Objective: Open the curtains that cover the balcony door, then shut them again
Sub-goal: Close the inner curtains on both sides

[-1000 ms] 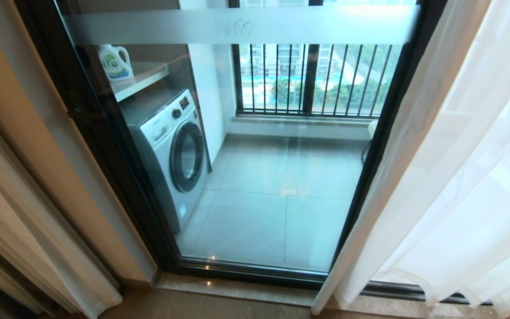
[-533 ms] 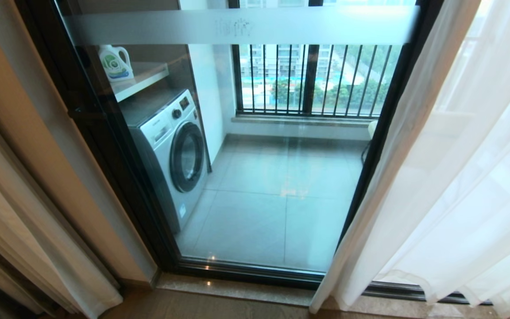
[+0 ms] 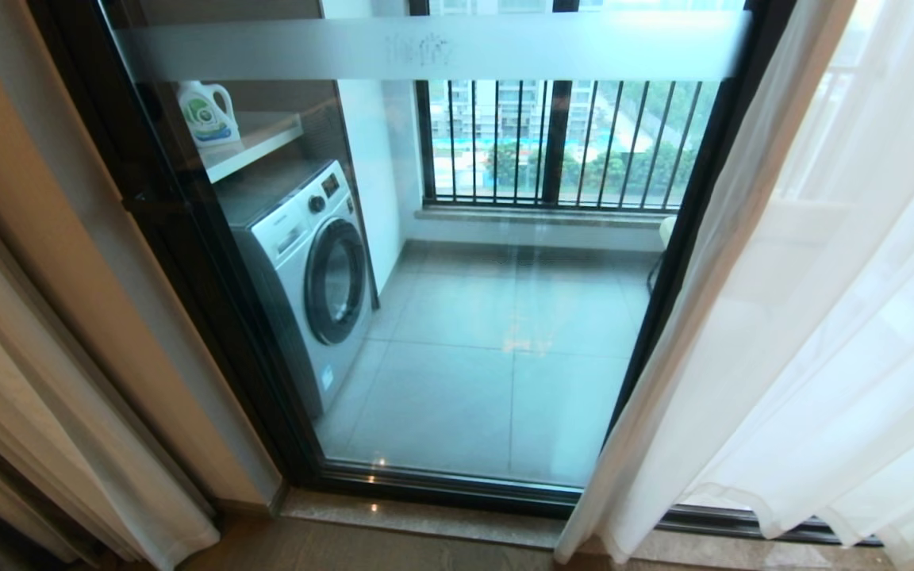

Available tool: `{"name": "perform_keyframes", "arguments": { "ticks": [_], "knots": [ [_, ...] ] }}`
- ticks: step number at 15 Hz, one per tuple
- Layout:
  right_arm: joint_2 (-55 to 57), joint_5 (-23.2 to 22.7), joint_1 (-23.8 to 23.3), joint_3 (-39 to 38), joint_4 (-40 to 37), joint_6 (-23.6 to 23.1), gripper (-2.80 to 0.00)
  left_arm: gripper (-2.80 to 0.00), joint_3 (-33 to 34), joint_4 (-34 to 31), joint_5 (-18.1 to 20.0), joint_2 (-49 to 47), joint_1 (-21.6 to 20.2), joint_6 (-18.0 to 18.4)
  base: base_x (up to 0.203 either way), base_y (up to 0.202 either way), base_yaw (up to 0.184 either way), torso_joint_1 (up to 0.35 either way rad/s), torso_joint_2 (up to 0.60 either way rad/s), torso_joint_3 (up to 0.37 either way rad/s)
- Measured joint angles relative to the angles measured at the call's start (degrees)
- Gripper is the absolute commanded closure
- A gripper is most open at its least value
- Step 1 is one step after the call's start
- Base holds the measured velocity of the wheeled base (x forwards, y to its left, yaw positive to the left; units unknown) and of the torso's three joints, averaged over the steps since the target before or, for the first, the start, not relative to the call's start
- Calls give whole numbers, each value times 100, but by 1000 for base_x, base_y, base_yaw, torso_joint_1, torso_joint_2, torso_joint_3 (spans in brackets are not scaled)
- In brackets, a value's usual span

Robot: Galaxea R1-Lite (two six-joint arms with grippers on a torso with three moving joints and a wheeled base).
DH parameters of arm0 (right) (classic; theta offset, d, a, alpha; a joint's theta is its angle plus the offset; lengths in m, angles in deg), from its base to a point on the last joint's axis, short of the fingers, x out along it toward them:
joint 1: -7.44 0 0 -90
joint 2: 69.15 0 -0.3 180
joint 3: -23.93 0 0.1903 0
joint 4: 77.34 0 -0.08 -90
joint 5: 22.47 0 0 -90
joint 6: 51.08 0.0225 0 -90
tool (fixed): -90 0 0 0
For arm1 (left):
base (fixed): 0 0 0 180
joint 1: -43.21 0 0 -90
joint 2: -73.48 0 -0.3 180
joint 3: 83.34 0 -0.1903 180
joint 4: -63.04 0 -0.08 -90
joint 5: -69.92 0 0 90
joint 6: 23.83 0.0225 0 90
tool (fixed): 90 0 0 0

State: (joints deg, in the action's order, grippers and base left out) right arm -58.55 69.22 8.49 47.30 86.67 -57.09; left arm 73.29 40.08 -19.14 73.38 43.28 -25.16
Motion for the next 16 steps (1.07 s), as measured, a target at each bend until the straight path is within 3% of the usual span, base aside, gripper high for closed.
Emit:
{"name": "perform_keyframes", "arguments": {
  "ticks": [3, 16],
  "knots": [
    [-727, -307, -83, 0, -379, 17, 0, 0, 0, -1, 2, 0, -2, 1, 0, 0, 0, 0, 0, 0],
    [-1068, -307, -99, 0, -383, 184, 0, 0, 0, 0, 1, 0, -2, 1, 0, 0, 0, 0, 0, 0]
  ]
}}
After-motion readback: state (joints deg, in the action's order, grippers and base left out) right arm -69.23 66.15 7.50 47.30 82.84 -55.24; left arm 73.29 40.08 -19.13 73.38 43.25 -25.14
